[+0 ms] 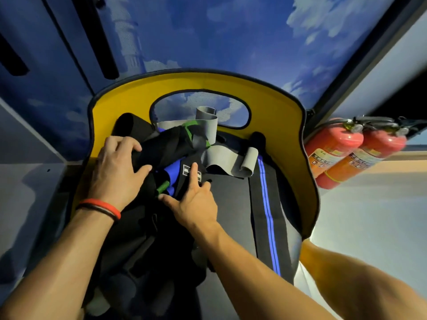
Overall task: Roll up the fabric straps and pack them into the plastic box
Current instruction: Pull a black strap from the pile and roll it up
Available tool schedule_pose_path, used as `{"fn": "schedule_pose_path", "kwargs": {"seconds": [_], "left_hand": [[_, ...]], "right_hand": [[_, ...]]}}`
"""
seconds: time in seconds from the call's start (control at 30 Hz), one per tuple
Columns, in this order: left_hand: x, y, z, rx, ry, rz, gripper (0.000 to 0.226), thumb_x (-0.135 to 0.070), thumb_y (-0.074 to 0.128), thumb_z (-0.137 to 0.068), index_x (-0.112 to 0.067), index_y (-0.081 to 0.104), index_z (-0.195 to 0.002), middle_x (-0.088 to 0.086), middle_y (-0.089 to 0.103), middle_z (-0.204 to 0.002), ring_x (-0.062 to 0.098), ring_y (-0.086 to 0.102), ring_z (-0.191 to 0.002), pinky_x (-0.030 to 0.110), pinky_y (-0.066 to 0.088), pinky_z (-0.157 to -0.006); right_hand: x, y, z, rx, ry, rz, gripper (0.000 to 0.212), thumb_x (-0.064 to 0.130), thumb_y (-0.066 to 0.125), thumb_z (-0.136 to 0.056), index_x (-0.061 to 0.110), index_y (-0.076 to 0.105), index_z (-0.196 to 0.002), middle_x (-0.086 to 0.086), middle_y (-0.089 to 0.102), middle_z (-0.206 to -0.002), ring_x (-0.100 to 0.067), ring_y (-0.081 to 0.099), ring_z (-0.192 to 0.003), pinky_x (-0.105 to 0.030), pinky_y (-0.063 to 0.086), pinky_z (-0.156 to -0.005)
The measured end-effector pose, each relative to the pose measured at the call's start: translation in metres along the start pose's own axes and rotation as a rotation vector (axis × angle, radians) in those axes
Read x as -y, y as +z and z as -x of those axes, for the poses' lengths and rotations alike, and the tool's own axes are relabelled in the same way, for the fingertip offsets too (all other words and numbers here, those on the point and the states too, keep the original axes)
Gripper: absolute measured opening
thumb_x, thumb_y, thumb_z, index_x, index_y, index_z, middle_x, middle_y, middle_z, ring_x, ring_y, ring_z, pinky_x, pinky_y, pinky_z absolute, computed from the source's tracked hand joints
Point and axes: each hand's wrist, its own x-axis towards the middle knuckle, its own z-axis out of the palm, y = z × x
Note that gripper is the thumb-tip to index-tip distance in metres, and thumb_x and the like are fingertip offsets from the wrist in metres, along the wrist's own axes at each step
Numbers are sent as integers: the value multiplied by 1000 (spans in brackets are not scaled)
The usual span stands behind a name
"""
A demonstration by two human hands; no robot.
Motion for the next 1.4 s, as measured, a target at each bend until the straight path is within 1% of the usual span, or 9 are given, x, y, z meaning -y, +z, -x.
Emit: {"fn": "schedule_pose_path", "kwargs": {"seconds": [0.17,0.3,0.4,0.5,0.6,0.67,0.83,1.1,1.4], "left_hand": [[-2,9,5,19,41,-114,71,-38,85,-72,-20,49,-130,12,42,-141,39,30,-140,59,32,-113],[-5,22,19,233,-19,-382,129,-90,66,-53,-37,11,-158,5,-9,-167,42,-11,-151,67,1,-117],[-32,35,40,165,152,-415,129,-99,51,-50,-36,19,-159,6,-11,-168,43,-12,-152,71,-1,-116],[-60,53,68,213,305,-439,120,-94,53,-54,-32,35,-155,7,-5,-169,40,-8,-154,72,-1,-115],[-63,67,83,368,294,-575,118,-89,55,-65,-35,11,-160,8,-32,-163,39,-30,-148,73,-10,-112],[-57,68,79,383,281,-614,117,-86,57,-69,-37,-1,-159,9,-38,-160,38,-35,-146,73,-12,-111],[-47,62,66,402,256,-676,119,-76,69,-69,-41,-2,-158,10,-39,-159,36,-32,-148,75,-11,-111],[-28,51,47,352,204,-664,123,-44,90,-63,-45,9,-157,7,-28,-164,34,-23,-151,73,0,-115],[-14,44,29,235,195,-578,90,-25,96,-47,-33,52,-125,5,1,-168,36,-7,-154,72,11,-115]], "right_hand": [[-7,-15,0,263,-41,-260,119,79,69,-72,46,-6,-159,-13,28,-161,-29,38,-145,-39,37,-115],[-31,-51,-10,255,-108,-117,67,61,44,-101,40,20,-160,-10,50,-153,-30,44,-142,-33,35,-113],[-44,-64,-17,258,-171,-39,53,48,38,-107,36,28,-159,-10,52,-151,-28,45,-140,-33,34,-114],[-52,-67,-25,164,-281,-14,42,39,43,-108,28,50,-148,-9,64,-136,-26,57,-127,-36,44,-106],[-59,-76,-35,-250,-305,62,29,36,54,-102,18,71,-119,-11,68,-112,-28,65,-100,-40,53,-88],[-66,-85,-43,-459,-229,120,37,35,63,-95,15,66,-126,-13,59,-126,-31,57,-113,-40,50,-95],[-84,-92,-62,-187,104,94,57,46,64,-92,22,52,-141,-19,48,-135,-38,44,-130,-42,41,-105],[-66,-44,-37,-104,-250,99,28,36,53,-102,18,68,-116,-4,51,-133,-29,59,-113,-41,50,-94],[-22,-7,-29,53,-374,23,10,26,36,-95,20,44,-92,6,55,-93,-20,55,-101,-48,24,-116]]}}
